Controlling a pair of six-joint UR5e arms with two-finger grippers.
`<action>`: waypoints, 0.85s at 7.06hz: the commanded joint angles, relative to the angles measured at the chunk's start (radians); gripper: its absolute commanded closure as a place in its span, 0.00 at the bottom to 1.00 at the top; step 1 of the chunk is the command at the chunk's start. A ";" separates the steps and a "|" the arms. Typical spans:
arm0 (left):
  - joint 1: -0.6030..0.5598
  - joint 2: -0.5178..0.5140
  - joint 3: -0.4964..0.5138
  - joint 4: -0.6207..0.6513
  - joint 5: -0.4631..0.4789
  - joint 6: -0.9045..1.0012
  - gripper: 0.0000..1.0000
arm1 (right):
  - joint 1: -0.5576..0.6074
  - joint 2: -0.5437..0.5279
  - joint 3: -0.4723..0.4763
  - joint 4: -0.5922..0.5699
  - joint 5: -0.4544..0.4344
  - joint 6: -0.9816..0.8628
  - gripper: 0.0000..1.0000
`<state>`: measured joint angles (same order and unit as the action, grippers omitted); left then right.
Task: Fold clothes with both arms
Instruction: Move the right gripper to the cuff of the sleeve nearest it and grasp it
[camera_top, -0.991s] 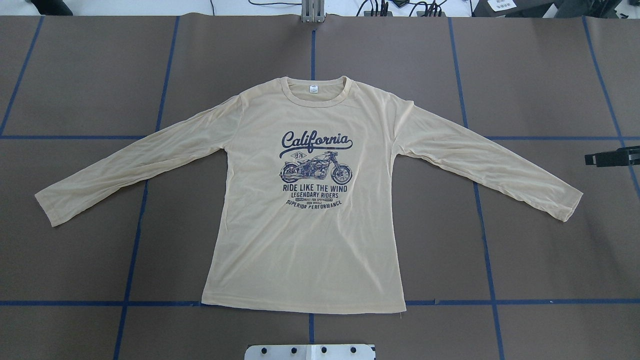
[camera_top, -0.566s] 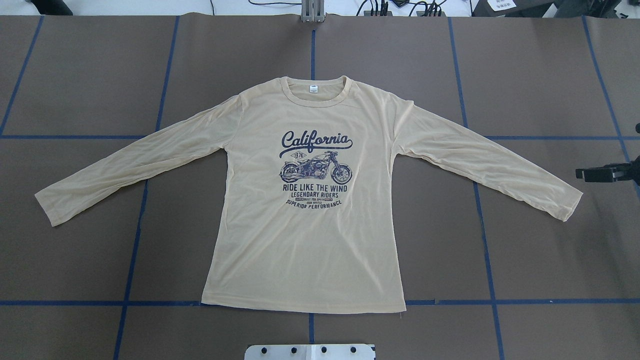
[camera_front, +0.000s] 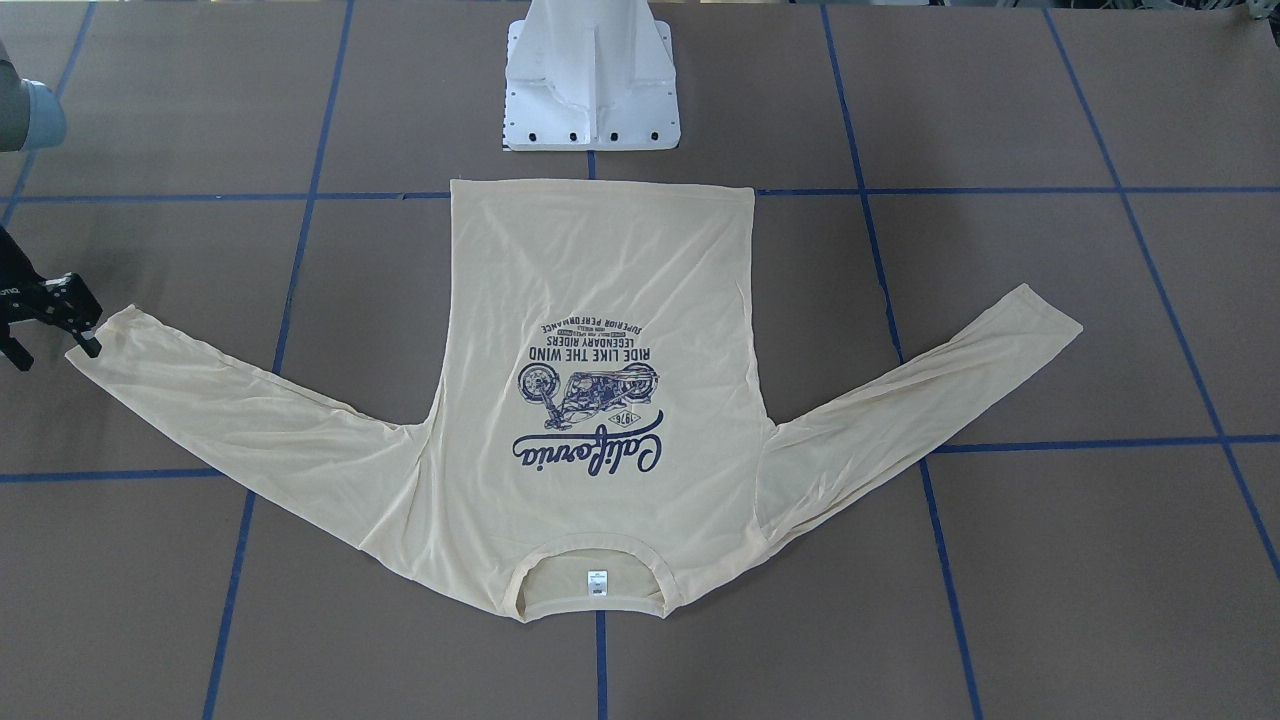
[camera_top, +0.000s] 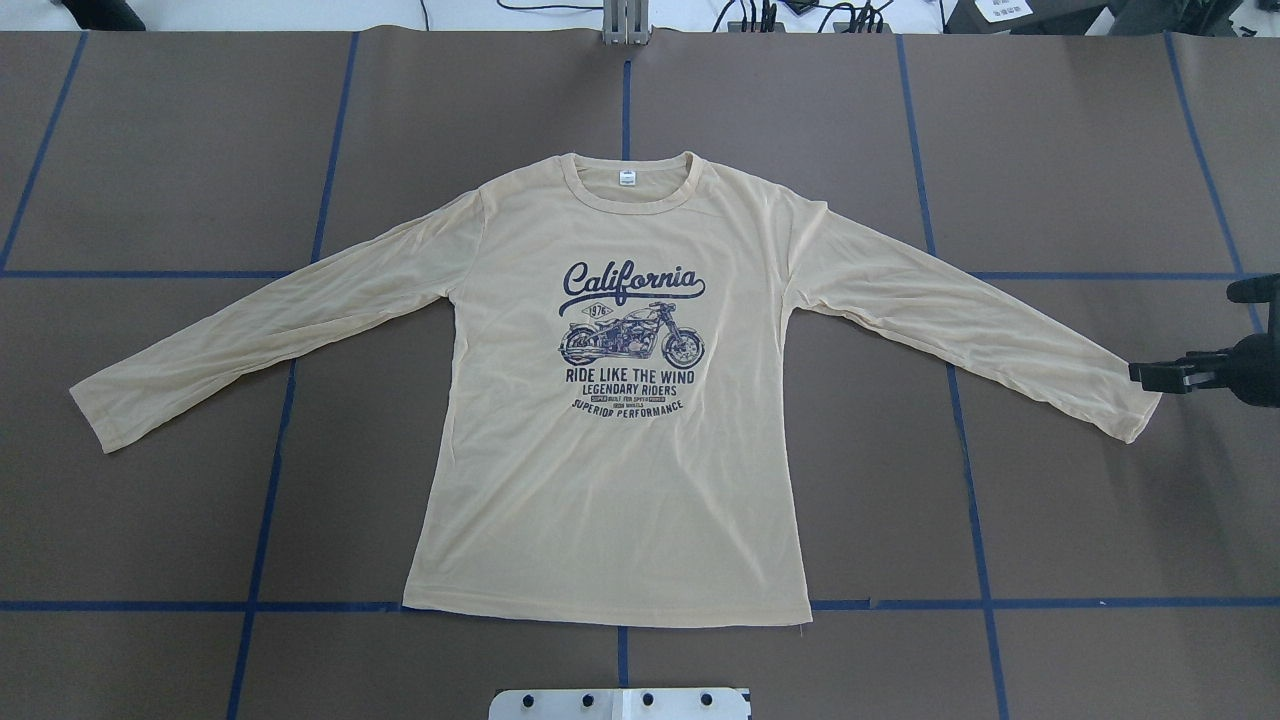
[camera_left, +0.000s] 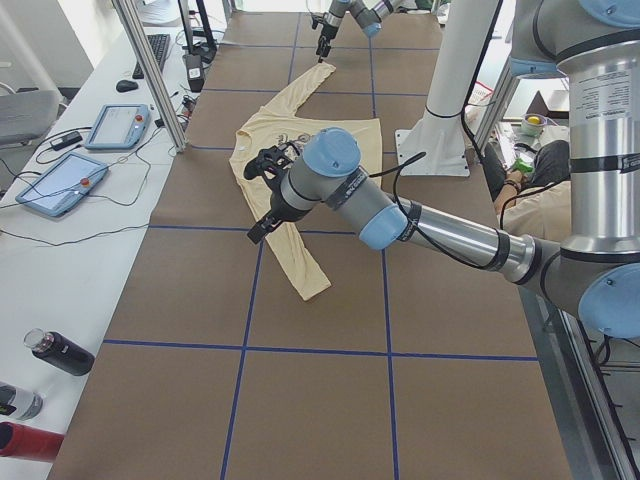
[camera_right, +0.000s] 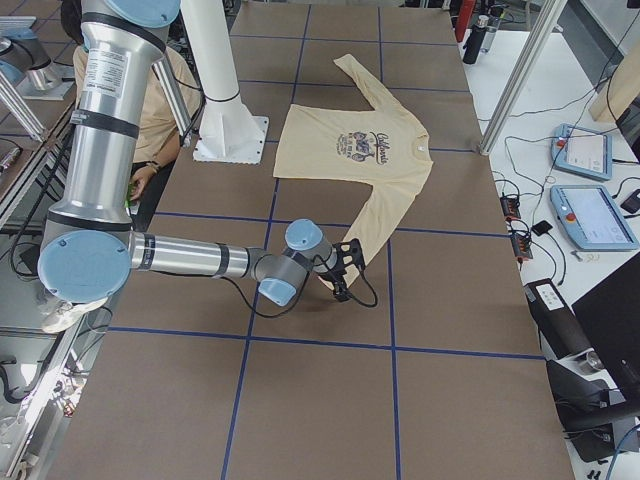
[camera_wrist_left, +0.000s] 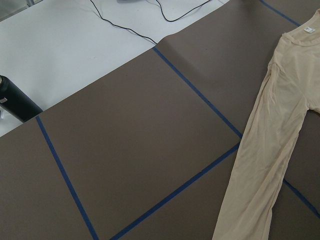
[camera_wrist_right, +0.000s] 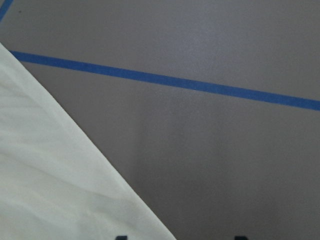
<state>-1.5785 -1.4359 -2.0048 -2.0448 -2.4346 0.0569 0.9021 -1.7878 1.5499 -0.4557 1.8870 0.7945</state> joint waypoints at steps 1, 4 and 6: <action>0.000 0.000 0.003 0.000 0.000 0.000 0.00 | -0.017 -0.005 -0.001 0.000 -0.002 0.000 0.34; 0.000 0.000 0.003 0.000 0.002 0.000 0.00 | -0.031 -0.027 0.001 0.002 -0.002 0.000 0.42; 0.000 0.000 0.006 0.000 0.002 0.001 0.00 | -0.035 -0.030 -0.001 0.002 -0.002 0.000 0.57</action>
<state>-1.5785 -1.4358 -2.0003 -2.0447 -2.4331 0.0571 0.8697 -1.8151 1.5506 -0.4541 1.8852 0.7946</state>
